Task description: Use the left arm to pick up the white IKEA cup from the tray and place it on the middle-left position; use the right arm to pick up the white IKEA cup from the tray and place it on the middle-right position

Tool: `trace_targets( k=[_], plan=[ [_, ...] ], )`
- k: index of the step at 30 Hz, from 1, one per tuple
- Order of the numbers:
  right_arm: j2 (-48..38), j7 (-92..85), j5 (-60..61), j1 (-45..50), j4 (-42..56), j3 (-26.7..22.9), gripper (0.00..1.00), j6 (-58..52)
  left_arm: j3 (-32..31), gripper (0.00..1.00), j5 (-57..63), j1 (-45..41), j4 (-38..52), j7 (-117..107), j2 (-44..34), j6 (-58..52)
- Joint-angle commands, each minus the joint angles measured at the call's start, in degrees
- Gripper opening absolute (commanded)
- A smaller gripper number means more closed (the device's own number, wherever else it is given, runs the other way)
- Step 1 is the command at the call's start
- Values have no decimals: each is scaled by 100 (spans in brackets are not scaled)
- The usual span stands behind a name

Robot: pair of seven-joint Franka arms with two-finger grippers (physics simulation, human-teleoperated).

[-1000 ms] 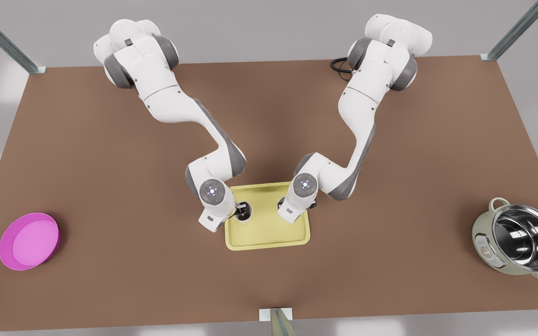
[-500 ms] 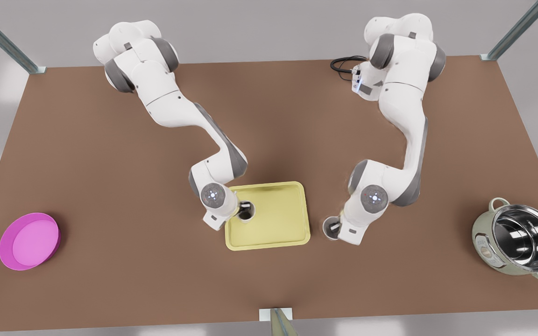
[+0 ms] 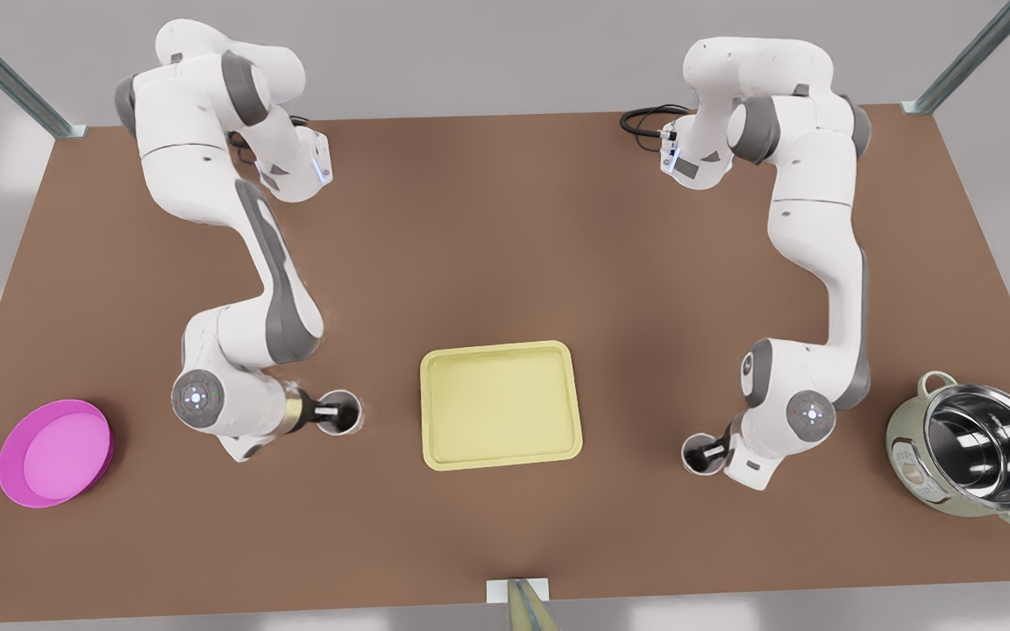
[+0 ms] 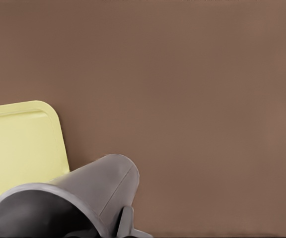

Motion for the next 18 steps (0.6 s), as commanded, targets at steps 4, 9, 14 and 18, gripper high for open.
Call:
trace_targets(
  k=[4, 9, 14, 18],
  plan=[
    [292, -3225, -339, -761, 11, -7, 0, -461, -3, 100, 14, 0, 0, 1793, 0, 360],
    [661, -3981, -497, -822, 222, -191, 0, 453, 6, 100, 75, 0, -17, 1811, -18, 351],
    [846, -3999, -489, -813, 240, -182, 0, 1025, 6, 100, 84, 0, -52, 1802, -9, 289],
    [1022, -4157, -489, -822, 240, -182, 0, 1526, 6, 100, 84, 0, -52, 1793, -9, 281]
  ],
)
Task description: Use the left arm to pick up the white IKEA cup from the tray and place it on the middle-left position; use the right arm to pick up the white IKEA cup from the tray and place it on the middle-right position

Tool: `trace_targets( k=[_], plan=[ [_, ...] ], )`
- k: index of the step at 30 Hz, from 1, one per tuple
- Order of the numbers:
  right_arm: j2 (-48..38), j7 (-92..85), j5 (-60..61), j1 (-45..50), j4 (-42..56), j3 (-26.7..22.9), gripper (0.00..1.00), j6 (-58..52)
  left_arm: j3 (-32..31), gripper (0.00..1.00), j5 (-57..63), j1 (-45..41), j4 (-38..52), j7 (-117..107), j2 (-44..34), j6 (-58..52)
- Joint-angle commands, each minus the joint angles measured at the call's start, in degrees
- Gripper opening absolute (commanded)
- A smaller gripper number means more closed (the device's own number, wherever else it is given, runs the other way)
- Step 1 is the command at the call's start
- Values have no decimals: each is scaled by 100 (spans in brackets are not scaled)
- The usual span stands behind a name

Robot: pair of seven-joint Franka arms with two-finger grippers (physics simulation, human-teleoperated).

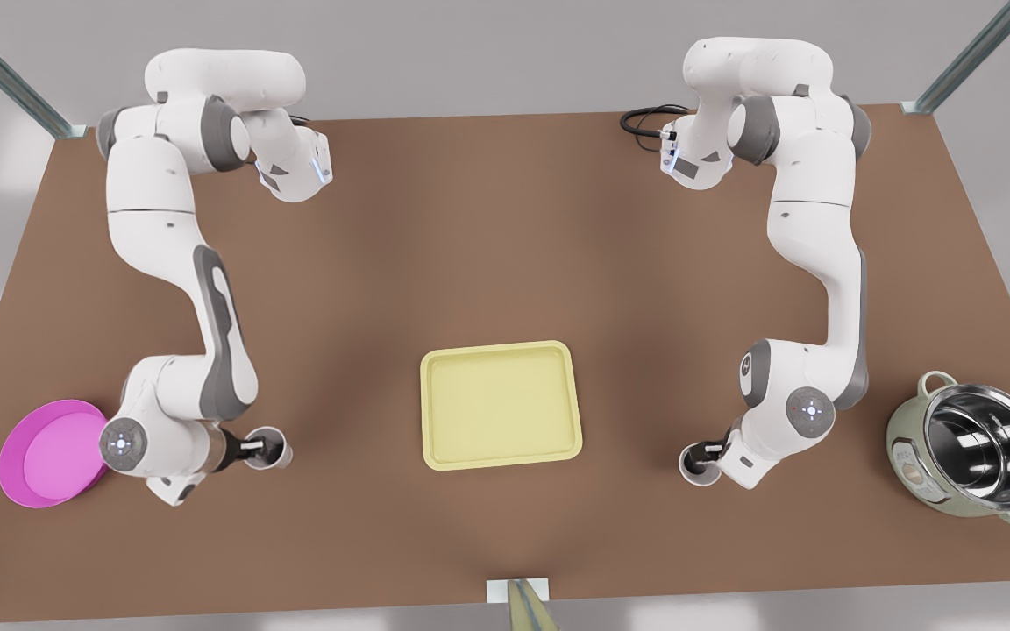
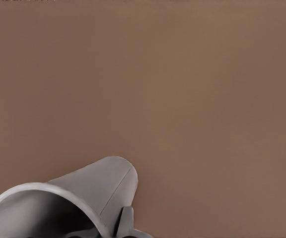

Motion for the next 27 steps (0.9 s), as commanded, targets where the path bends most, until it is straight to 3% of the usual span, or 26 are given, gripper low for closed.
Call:
trace_targets(
  k=[1, 8, 11, 13, 15, 16, 17, 27],
  plan=[
    [47, -1619, -111, -1, 3, 7, 0, 557, -1, 100, 19, 0, -13, 554, -8, -21],
    [311, -1663, -103, -1, 99, 25, 0, 926, -1, 100, 19, 53, -154, 571, -87, -65],
    [346, -1672, -103, -1, 99, 16, 0, 935, 184, 100, 369, 62, -48, 923, -789, -1715],
    [355, -1663, -76, -9, 99, 16, 31, 1049, 149, 100, 309, 53, 13, 862, -1563, -2675],
    [346, -1654, -67, -9, 99, 16, 45, 1049, 166, 100, 11, 114, -407, 923, -2811, -3572],
    [346, -1645, -59, -9, 99, 16, 49, 1049, 175, 100, -201, 176, -2172, 932, -3917, -2222],
    [346, -1628, -59, -1, 108, 16, 53, 1049, 175, 100, -175, 158, -2387, 906, -3999, -1937],
    [188, -1610, 56, 8, 99, 25, 60, 979, 175, 100, -184, 176, -2281, 932, -3875, -1946]
  ],
)
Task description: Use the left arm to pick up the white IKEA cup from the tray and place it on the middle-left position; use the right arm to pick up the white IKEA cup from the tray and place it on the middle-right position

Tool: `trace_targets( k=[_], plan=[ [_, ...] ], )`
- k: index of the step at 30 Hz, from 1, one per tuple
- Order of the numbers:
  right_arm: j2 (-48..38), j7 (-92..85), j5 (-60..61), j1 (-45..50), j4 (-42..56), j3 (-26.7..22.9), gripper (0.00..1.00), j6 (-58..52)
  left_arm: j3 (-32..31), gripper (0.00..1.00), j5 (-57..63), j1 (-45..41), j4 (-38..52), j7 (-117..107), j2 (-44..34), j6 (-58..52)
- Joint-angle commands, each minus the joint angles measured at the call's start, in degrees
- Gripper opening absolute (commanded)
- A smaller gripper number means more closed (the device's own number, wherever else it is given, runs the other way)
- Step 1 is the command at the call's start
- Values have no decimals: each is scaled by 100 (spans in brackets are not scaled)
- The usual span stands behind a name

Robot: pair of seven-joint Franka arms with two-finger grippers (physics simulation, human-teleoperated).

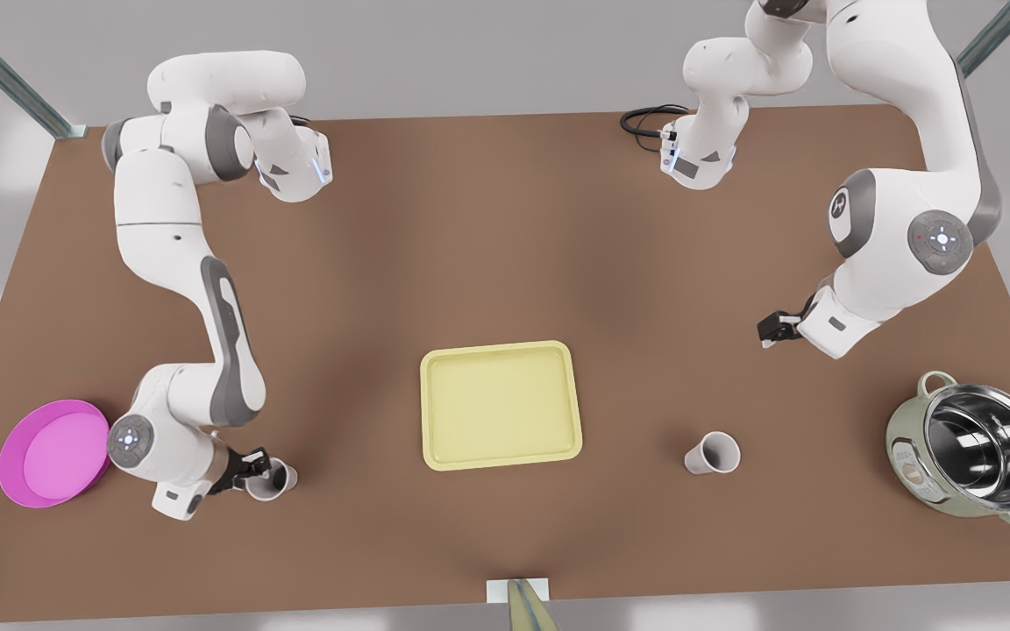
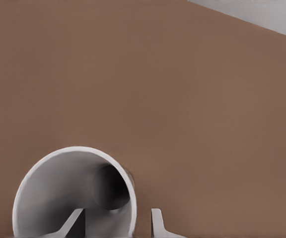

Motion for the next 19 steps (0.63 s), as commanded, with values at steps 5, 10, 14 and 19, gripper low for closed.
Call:
trace_targets(
  k=[5, 10, 14, 19],
  plan=[
    [-515, 66, 24, 21, -21, 122, 68, -487, -1, 100, 2, 5, 37, 257, 29, -26],
    [-2362, 2351, -565, -6, 173, 61, 100, -2930, 8, 100, -85, 14, 319, 248, 152, -26],
    [-2512, 2395, -583, -6, 173, 148, 100, -3221, -1, 100, -85, 5, 319, 239, 178, -26],
    [-2520, 2395, -583, 12, 173, 175, 100, -3221, -1, 100, -94, -4, 363, 239, 196, -26]
  ],
)
